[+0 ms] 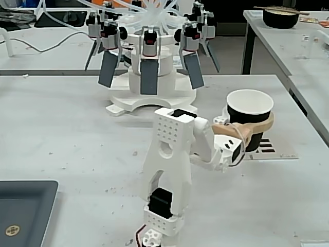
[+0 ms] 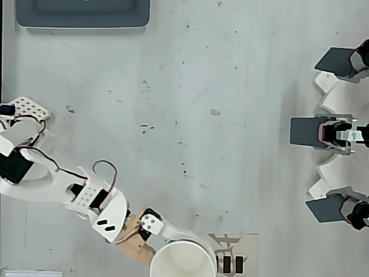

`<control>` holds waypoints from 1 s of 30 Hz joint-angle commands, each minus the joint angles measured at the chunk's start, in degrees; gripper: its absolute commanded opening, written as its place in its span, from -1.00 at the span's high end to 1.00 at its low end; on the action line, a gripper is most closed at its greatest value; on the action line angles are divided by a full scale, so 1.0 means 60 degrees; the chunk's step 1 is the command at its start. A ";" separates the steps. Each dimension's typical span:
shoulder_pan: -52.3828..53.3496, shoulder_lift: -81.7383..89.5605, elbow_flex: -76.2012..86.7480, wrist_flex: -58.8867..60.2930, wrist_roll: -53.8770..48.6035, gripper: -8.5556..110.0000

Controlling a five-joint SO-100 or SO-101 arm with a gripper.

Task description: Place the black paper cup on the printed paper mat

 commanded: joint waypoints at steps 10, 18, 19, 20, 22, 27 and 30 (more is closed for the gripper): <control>0.0132 -0.2285 -0.3823 0.0923 0.0044 0.65; 0.0132 -0.3823 -0.6108 0.1523 0.0044 0.66; 0.0132 -0.4014 -0.6357 0.1567 0.0044 0.66; 0.0146 -0.4204 -0.6606 0.1597 0.0044 0.66; 0.0146 -0.4600 -0.7134 0.1685 0.0059 0.66; 0.0146 -0.5493 -0.8394 0.1992 0.0117 0.65; 0.0146 -0.5962 -0.8965 0.2153 0.0132 0.65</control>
